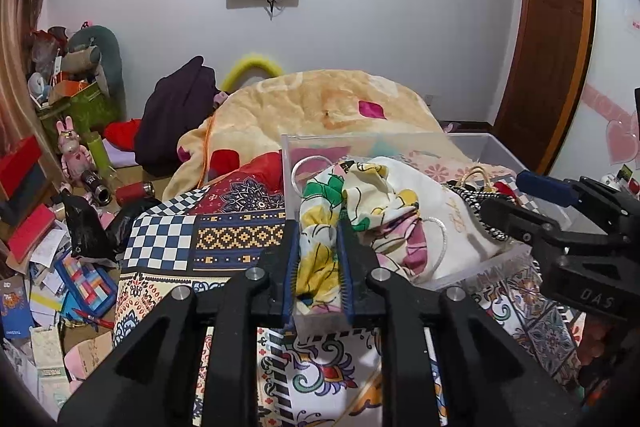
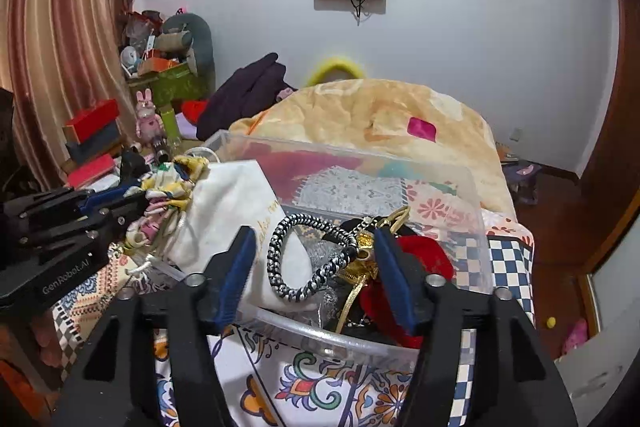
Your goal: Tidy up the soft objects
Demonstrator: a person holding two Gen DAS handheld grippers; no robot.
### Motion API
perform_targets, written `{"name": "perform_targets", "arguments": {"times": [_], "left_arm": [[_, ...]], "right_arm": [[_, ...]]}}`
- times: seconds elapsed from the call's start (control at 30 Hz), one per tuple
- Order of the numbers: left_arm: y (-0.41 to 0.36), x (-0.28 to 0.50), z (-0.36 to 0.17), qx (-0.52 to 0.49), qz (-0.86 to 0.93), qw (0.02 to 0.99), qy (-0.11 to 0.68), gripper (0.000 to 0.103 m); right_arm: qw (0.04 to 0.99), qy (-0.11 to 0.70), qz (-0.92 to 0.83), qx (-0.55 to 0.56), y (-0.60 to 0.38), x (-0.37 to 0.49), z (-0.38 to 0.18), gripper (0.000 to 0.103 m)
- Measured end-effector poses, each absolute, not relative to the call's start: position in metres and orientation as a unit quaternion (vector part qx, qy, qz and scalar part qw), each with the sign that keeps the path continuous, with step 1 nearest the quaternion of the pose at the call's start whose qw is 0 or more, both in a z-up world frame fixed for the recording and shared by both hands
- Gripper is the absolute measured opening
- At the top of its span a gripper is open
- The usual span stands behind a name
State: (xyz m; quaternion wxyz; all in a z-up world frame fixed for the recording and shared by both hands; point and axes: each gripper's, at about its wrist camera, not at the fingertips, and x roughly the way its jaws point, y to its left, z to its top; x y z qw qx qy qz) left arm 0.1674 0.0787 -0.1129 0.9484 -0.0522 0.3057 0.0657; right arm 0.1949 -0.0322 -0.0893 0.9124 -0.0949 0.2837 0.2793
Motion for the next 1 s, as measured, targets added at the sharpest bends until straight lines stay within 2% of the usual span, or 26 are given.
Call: {"name": "perform_targets", "arguments": {"times": [0.13, 0.4, 0.6, 0.67, 0.83, 0.93, 1.0], "left_arm": [[0.081, 0.157, -0.1, -0.068, 0.051, 0.952, 0.293, 0.03], [0.065, 0.12, -0.046, -0.062, 0.016, 0.971, 0.232, 0.031], [0.045, 0.088, -0.004, -0.048, -0.007, 0.983, 0.176, 0.042], [0.037, 0.075, 0.009, -0.042, -0.013, 0.987, 0.157, 0.049], [0.026, 0.05, 0.033, -0.04, -0.024, 0.992, 0.121, 0.062], [0.023, 0.034, 0.042, -0.046, -0.03, 0.993, 0.102, 0.071], [0.021, 0.027, 0.046, -0.044, -0.026, 0.994, 0.092, 0.075]], "right_arm": [[0.917, 0.272, 0.278, -0.09, -0.038, 0.189, -0.078, 0.061], [0.932, 0.218, 0.282, -0.062, -0.06, 0.164, -0.033, 0.061], [0.943, 0.171, 0.285, -0.035, -0.08, 0.139, 0.002, 0.062], [0.946, 0.156, 0.284, -0.028, -0.087, 0.13, 0.011, 0.07], [0.95, 0.12, 0.286, -0.016, -0.102, 0.103, 0.028, 0.074], [0.953, 0.103, 0.285, -0.011, -0.108, 0.092, 0.033, 0.087], [0.953, 0.095, 0.287, -0.009, -0.11, 0.085, 0.033, 0.091]]}}
